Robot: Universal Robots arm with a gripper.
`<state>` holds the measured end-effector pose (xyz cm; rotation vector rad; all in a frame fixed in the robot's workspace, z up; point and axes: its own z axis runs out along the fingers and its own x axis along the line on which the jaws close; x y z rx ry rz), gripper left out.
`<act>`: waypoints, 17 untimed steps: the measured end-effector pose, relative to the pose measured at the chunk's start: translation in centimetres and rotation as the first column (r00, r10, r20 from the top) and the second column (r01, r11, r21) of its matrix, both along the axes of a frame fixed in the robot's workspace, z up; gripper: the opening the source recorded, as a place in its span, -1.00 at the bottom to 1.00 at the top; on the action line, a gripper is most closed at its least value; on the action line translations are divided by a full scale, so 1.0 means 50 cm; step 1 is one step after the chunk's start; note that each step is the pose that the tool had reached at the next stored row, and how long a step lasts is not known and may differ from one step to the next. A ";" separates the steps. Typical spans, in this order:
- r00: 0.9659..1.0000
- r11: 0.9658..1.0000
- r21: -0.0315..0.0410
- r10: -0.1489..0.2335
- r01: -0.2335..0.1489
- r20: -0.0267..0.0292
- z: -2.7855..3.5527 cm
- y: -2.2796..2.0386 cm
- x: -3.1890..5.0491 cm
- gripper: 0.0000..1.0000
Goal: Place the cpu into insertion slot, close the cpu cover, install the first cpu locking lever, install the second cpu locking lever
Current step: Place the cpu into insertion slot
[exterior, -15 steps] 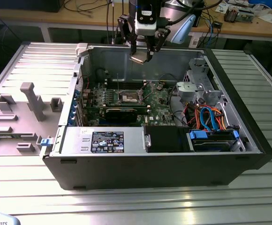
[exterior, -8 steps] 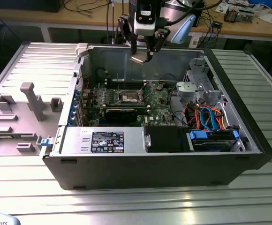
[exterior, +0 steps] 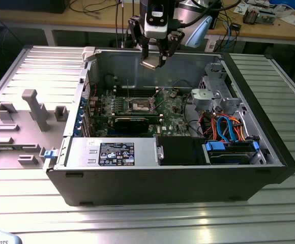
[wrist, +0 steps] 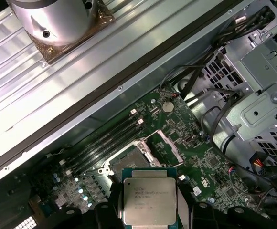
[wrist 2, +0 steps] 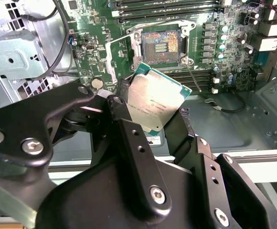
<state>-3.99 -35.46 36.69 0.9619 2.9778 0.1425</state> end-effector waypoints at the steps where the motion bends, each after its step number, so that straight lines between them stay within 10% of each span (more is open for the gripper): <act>1: 1.000 1.000 0.000 -0.003 0.003 0.000 0.000 0.0000 0.000 0.08; 10: 0.990 0.990 0.000 -0.144 0.144 0.000 -0.002 0.0000 0.000 0.08; 17: 0.989 0.989 0.000 -0.149 0.149 0.000 -0.002 0.0000 0.000 0.08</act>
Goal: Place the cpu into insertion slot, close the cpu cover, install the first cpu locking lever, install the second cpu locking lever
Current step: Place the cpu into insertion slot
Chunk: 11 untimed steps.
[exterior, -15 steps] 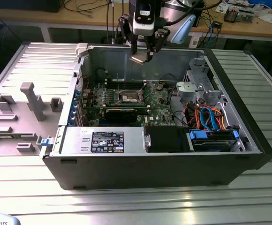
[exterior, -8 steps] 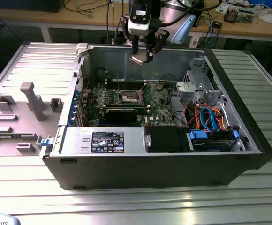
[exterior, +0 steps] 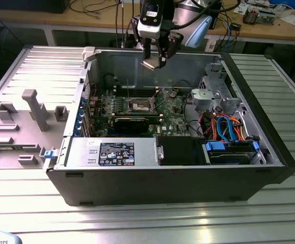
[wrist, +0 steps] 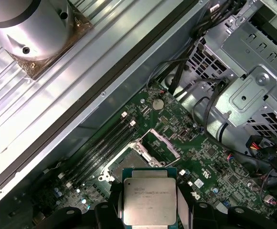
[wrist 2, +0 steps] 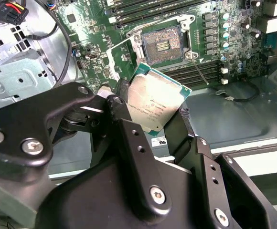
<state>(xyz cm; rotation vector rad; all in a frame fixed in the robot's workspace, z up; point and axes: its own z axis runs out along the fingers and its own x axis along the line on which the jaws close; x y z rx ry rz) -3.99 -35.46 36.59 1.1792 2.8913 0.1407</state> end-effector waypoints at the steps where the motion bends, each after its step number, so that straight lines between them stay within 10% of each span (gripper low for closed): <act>1: 1.000 1.000 0.000 0.000 0.000 0.000 0.000 0.0004 0.000 0.08; 11: 1.000 1.000 0.000 -0.025 0.025 0.000 -0.002 0.0004 0.000 0.08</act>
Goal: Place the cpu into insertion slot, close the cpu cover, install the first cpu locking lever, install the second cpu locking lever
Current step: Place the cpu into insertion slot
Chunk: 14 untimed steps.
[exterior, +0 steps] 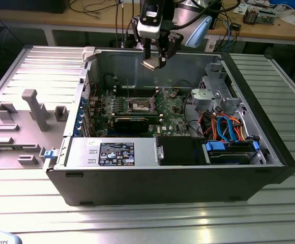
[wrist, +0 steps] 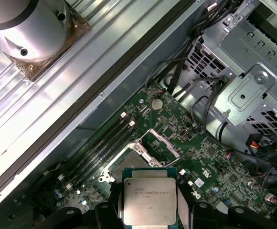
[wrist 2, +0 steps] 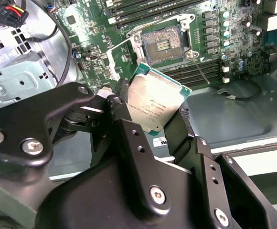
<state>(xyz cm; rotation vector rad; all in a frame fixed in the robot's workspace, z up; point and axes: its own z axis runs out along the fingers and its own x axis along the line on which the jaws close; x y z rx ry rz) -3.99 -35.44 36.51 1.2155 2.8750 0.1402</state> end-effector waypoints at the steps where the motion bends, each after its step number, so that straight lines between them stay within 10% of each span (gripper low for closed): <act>1: 1.000 1.000 0.000 -0.024 0.024 0.000 -0.001 -0.0001 0.000 0.08; 8: 0.995 0.995 0.000 -0.105 0.105 -0.001 -0.006 0.0000 0.000 0.08; 14: 0.977 0.977 0.000 -0.215 0.215 -0.002 -0.015 0.0000 0.000 0.08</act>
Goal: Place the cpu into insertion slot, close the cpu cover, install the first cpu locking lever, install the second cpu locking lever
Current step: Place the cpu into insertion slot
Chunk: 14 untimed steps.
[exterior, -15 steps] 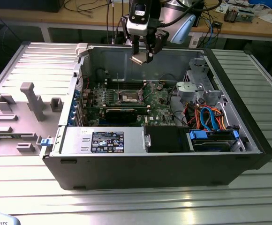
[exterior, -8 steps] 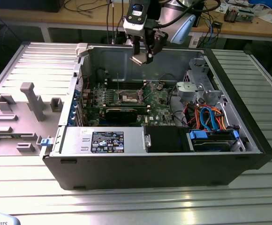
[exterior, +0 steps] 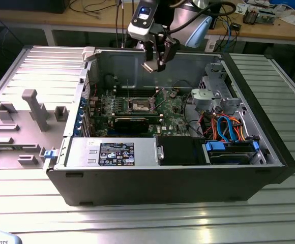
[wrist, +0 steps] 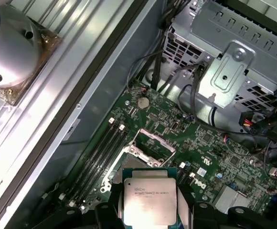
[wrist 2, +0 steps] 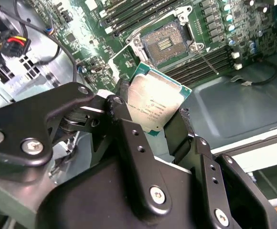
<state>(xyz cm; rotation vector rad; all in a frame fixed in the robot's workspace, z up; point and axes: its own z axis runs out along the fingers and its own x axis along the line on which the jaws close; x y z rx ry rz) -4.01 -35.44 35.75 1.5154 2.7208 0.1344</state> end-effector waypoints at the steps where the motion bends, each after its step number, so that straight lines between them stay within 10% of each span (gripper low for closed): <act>1: 1.000 1.000 0.000 -0.010 0.010 0.000 -0.001 0.0000 0.000 0.08; 14: 0.990 0.990 -0.001 -0.140 0.140 -0.007 -0.011 0.0003 -0.001 0.08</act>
